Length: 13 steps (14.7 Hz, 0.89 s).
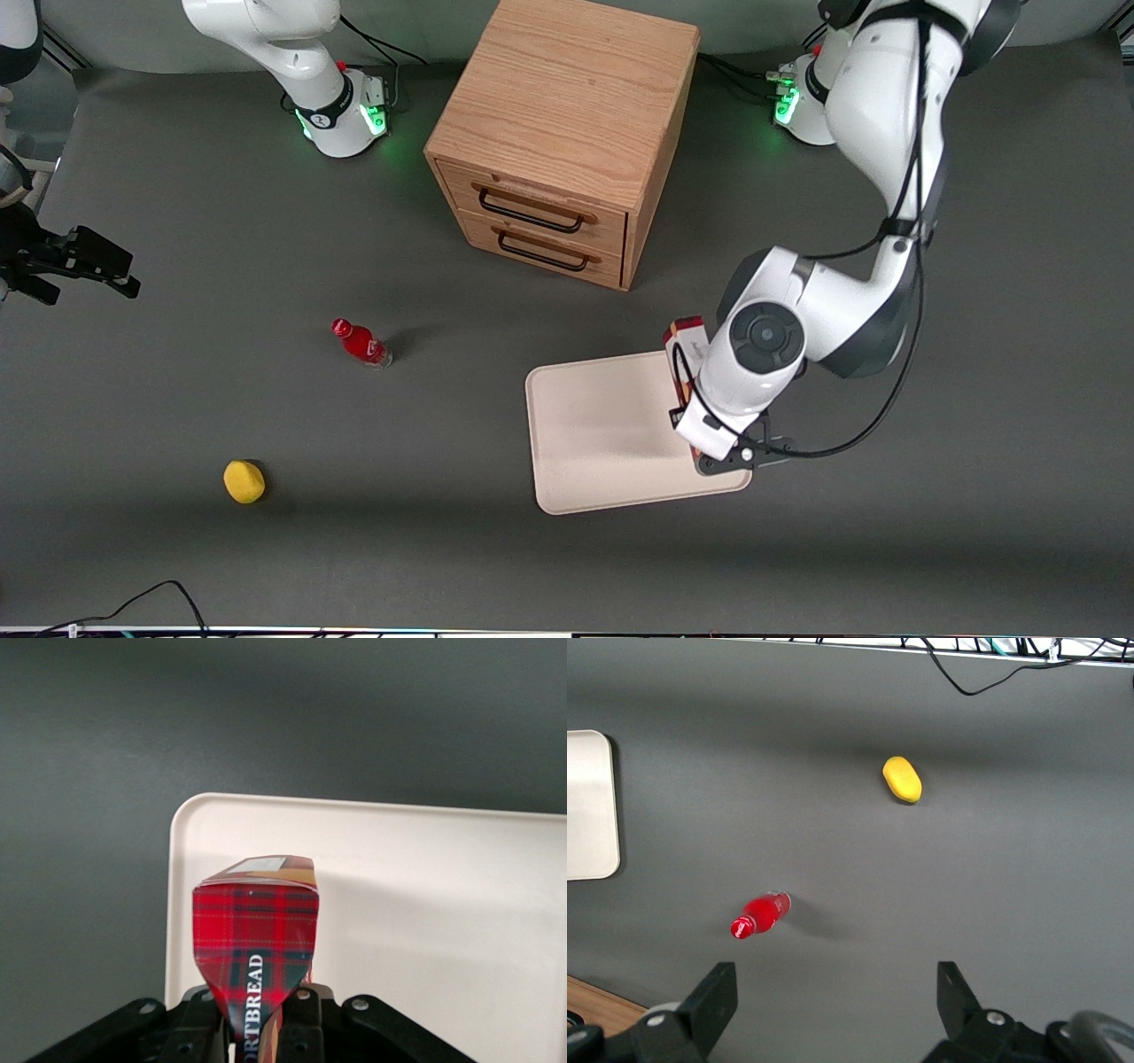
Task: Place red cookie box on tray
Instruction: 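Lower the box onto the white tray and open the left gripper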
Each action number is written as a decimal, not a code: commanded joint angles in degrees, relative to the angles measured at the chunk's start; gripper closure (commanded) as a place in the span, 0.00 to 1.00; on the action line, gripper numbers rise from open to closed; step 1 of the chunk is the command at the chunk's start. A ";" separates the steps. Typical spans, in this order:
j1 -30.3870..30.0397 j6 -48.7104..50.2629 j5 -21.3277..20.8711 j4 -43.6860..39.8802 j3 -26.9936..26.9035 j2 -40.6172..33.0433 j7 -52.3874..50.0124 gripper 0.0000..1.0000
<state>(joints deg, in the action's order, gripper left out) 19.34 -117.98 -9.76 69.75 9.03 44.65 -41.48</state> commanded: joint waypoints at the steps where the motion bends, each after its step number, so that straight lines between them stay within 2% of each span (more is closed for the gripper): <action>1: -0.27 -4.17 -2.45 -2.08 -0.41 3.77 -0.97 1.00; 9: -0.45 -7.18 -4.30 -1.81 -0.50 7.30 1.30 1.00; 11: -0.45 -7.18 -4.21 -1.81 -0.59 7.30 2.89 0.29; 12: -0.45 -7.09 -4.30 -1.81 -0.59 7.04 2.81 0.00; 13: -0.53 -7.00 -4.21 -1.73 -0.59 6.60 2.89 0.00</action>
<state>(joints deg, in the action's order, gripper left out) 18.63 -125.41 -13.09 69.37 8.59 51.41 -39.63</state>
